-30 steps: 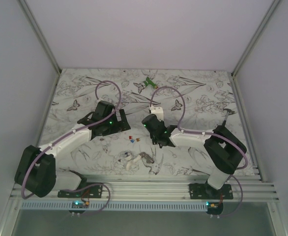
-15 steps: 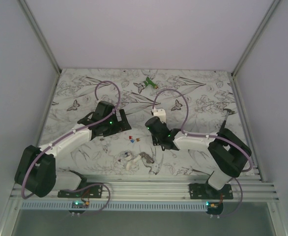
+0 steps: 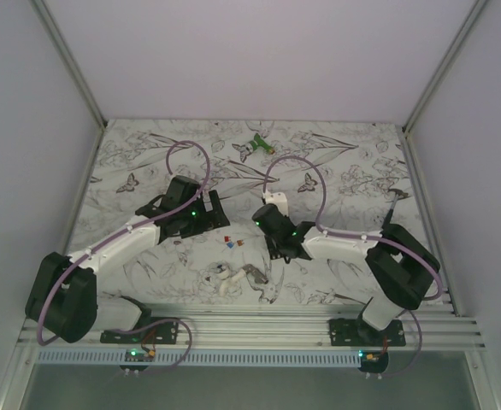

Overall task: Snap on the fuse box
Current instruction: Install the fuse at the fuse box base.

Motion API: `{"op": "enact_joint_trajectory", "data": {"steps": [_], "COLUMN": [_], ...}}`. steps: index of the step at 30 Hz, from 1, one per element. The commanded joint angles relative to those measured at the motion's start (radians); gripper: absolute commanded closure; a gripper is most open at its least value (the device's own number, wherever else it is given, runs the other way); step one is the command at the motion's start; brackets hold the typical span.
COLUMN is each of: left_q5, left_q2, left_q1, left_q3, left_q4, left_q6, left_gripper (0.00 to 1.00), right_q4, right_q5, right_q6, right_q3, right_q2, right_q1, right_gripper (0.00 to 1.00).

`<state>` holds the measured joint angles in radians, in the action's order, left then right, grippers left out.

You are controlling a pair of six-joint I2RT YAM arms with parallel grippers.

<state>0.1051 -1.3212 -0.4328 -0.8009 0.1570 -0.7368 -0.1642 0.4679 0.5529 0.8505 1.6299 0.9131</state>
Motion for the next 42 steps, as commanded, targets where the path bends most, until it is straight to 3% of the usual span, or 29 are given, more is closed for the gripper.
{"op": "enact_joint_trajectory", "data": {"steps": [1, 7, 18, 36, 42], "left_q5": [0.011, 0.017, 0.027, 0.038, 0.038], "left_q2": [0.007, 0.0, -0.013, -0.034, -0.033], "left_q1": [-0.004, -0.004, -0.004, -0.004, -0.004], "left_q3": [-0.003, -0.006, -0.009, -0.017, -0.016], "left_q4": [0.01, 0.009, 0.01, 0.01, 0.01], "left_q6": [0.002, 0.005, 0.017, 0.026, 0.026], "left_gripper": [0.01, 0.01, 0.01, 0.01, 0.01], "right_q4": [-0.153, -0.208, -0.293, -0.33, -0.354], "right_q5": [-0.026, -0.022, -0.036, -0.095, -0.143], "right_q6": [-0.011, -0.018, -0.045, -0.044, -0.01], "right_q3": [0.04, 0.097, 0.176, 0.236, 0.228], "right_q2": [0.013, 0.022, 0.029, 0.089, 0.096], "right_q1": [0.006, -0.001, -0.016, -0.067, -0.101], "right_gripper": [0.73, 0.65, 0.65, 0.86, 1.0]}}
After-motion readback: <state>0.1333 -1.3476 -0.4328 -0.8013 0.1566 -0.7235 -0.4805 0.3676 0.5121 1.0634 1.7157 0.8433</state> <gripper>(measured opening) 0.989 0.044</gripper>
